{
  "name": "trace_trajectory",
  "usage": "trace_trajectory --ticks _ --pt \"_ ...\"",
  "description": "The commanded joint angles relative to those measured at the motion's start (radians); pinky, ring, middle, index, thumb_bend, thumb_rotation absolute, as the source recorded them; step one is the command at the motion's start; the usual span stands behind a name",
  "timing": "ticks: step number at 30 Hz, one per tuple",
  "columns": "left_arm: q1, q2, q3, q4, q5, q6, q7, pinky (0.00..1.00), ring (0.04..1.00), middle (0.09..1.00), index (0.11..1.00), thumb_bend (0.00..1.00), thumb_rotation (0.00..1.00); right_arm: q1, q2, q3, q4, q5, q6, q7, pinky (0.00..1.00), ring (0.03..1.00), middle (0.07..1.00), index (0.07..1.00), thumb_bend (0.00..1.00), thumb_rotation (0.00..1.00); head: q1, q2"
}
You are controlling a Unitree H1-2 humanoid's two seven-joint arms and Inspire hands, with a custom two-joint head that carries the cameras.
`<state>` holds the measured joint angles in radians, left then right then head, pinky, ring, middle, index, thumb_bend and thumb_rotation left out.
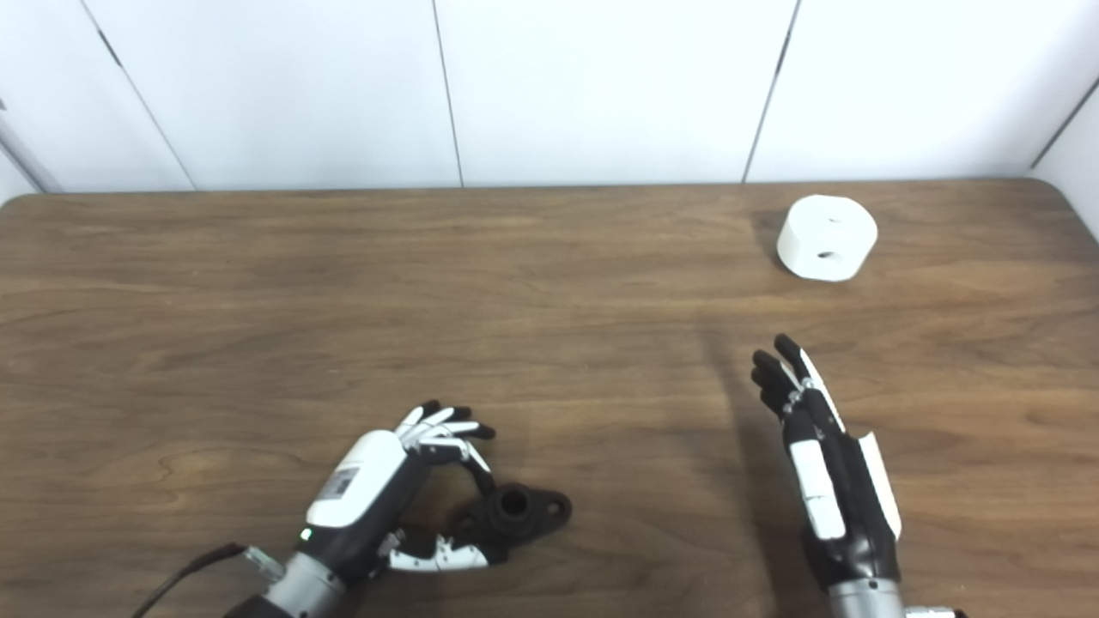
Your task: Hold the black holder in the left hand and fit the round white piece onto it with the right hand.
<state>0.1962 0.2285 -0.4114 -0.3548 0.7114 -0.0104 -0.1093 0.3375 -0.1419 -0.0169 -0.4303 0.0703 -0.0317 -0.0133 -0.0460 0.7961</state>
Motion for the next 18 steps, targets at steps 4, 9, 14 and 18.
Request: trace_trajectory --ticks 4,9,14,18 --pt "0.013 -0.016 -0.014 0.017 0.031 -0.070 0.041 1.00 0.918 0.818 0.487 0.52 0.04 0.002 0.033 -0.005 -0.063 -0.005 0.006 -0.011 0.91 0.897 0.897 0.941 0.55 0.91 -0.010 0.001" --pt "0.018 -0.026 -0.007 0.038 0.052 -0.092 0.064 1.00 0.911 0.810 0.487 0.52 0.04 -0.011 0.022 -0.028 -0.083 -0.010 0.023 -0.018 0.95 0.902 0.897 0.942 0.57 0.92 -0.018 -0.008" --pt "0.021 -0.026 -0.006 0.047 0.093 -0.102 0.079 1.00 0.909 0.807 0.487 0.52 0.04 -0.038 0.010 -0.060 -0.102 -0.002 0.040 -0.021 0.93 0.894 0.899 0.938 0.56 0.88 -0.014 -0.020" --pt "0.022 -0.028 -0.004 0.051 0.105 -0.110 0.089 1.00 0.905 0.802 0.487 0.52 0.04 -0.059 0.001 -0.075 -0.123 0.001 0.062 -0.022 0.93 0.887 0.899 0.938 0.56 0.89 -0.021 -0.022"
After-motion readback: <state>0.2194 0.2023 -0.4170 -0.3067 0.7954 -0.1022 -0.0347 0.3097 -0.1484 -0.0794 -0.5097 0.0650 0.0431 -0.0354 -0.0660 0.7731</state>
